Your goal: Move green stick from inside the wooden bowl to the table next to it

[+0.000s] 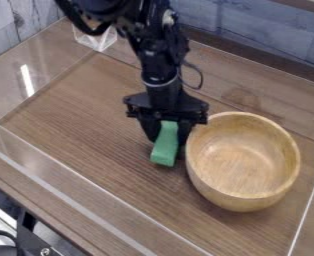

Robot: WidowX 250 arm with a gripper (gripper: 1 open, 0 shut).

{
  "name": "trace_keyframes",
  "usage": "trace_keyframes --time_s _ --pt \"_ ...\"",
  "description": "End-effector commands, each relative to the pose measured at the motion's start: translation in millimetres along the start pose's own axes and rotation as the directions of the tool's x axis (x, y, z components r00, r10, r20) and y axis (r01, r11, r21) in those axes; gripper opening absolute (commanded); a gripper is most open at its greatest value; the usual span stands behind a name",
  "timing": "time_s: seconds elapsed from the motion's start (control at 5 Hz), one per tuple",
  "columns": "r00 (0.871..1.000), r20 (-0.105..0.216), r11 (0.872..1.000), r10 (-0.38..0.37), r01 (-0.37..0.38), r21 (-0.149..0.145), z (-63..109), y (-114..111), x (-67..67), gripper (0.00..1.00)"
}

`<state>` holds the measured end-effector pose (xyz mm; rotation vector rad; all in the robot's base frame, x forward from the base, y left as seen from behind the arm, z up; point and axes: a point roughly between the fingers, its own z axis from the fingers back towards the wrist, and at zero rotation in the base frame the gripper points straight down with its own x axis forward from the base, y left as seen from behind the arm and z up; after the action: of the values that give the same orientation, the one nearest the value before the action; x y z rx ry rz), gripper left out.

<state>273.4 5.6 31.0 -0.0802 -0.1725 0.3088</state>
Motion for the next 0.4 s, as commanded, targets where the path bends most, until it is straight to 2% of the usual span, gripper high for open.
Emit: trace_keyframes --time_s 0.0,0.2 --pt "0.999 0.039 1.000 0.028 -0.028 0.000 6.8 4.0 5.9 0.00" --pt "0.998 0.040 0.999 0.040 -0.041 0.004 7.6 6.5 4.1 0.00"
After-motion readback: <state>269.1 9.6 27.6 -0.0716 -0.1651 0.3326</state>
